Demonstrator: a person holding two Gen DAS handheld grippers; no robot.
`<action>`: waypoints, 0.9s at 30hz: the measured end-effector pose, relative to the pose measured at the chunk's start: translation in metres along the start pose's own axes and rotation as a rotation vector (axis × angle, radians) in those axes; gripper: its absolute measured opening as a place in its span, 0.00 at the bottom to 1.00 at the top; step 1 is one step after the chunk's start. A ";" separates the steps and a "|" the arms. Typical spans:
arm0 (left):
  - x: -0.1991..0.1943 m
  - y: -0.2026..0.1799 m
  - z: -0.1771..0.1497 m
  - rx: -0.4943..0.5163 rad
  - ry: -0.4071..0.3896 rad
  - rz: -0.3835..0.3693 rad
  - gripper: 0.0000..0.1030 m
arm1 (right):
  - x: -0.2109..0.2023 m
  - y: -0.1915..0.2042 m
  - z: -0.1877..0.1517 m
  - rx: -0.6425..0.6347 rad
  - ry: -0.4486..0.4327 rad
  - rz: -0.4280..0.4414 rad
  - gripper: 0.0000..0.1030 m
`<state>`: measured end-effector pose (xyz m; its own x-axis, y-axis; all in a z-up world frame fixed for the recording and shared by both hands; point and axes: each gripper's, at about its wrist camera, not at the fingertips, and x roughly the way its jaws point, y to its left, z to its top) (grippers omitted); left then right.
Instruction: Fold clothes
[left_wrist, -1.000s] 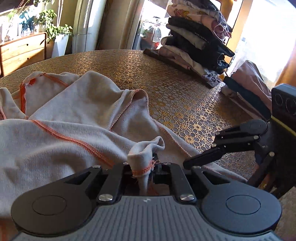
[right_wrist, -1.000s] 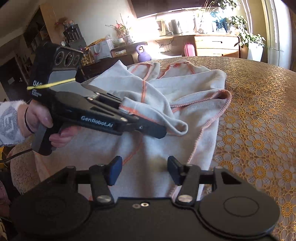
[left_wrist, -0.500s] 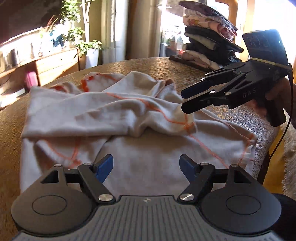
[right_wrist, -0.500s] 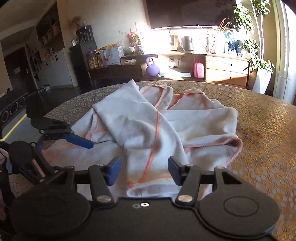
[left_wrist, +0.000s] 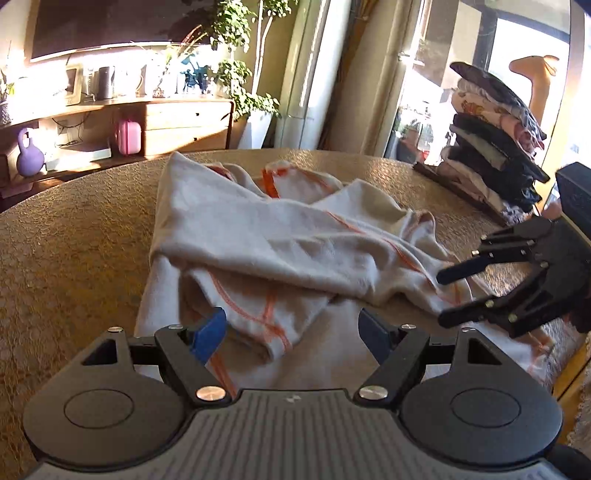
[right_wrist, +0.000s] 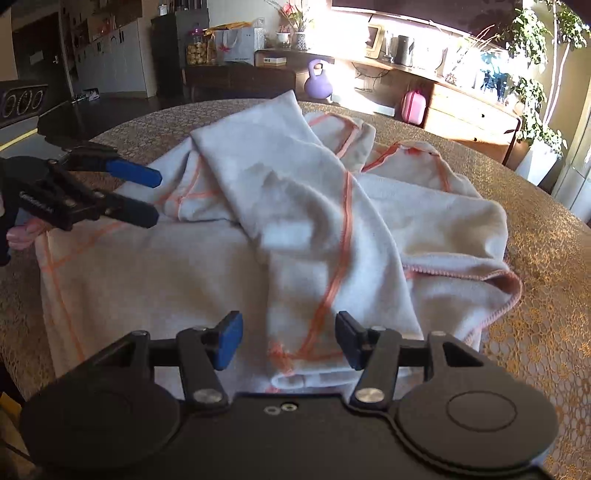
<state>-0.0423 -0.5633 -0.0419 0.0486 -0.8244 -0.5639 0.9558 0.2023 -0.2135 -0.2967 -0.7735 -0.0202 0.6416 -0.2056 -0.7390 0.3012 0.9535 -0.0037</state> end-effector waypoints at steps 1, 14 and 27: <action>0.005 0.004 0.005 -0.011 -0.004 -0.002 0.76 | 0.000 0.000 0.002 0.000 -0.005 -0.002 1.00; 0.048 0.033 0.026 -0.160 -0.015 0.054 0.76 | 0.016 -0.009 0.005 0.041 -0.011 0.010 1.00; 0.039 0.066 0.015 -0.322 -0.124 0.181 0.69 | 0.015 -0.003 -0.007 -0.024 0.036 0.006 1.00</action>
